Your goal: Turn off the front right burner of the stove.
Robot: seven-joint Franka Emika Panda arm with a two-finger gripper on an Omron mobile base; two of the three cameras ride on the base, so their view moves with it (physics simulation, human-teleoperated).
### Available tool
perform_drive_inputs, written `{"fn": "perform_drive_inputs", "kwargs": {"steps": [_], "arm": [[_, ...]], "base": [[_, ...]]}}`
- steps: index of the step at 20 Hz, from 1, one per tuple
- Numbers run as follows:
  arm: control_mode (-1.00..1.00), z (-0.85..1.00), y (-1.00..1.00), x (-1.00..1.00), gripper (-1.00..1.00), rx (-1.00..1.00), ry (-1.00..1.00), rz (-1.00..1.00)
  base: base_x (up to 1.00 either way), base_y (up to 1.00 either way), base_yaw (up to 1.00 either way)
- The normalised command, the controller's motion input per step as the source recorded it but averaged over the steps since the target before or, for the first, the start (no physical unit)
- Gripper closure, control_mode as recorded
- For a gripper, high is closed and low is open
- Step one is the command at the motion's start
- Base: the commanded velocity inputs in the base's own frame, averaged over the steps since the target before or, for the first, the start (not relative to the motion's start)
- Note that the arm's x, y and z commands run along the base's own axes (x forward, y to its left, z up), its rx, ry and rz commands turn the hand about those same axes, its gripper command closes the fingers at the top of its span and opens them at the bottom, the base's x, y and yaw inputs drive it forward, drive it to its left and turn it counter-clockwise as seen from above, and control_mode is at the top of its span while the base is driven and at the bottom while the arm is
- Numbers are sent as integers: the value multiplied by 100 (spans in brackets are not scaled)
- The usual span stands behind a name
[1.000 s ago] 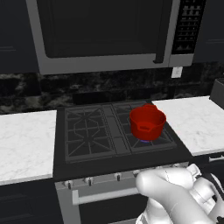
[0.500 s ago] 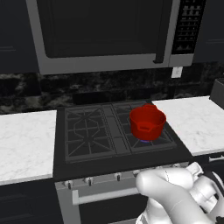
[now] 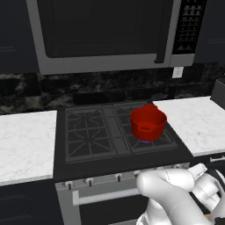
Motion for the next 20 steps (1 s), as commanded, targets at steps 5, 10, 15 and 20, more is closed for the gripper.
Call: {"fn": "perform_drive_inputs", "kwargs": {"steps": [5, 10, 15, 20], "arm": [[-100, 71, -63, 1, 100, 60, 0, -2], [-100, 84, -78, 10, 100, 65, 0, -4], [-100, 43, -36, 7, 100, 26, 6, -4], [-100, 0, -2, -1, 100, 0, -1, 0]], "base": [[0, 0, 0], [0, 0, 0], [0, 0, 0], [0, 0, 0]]}}
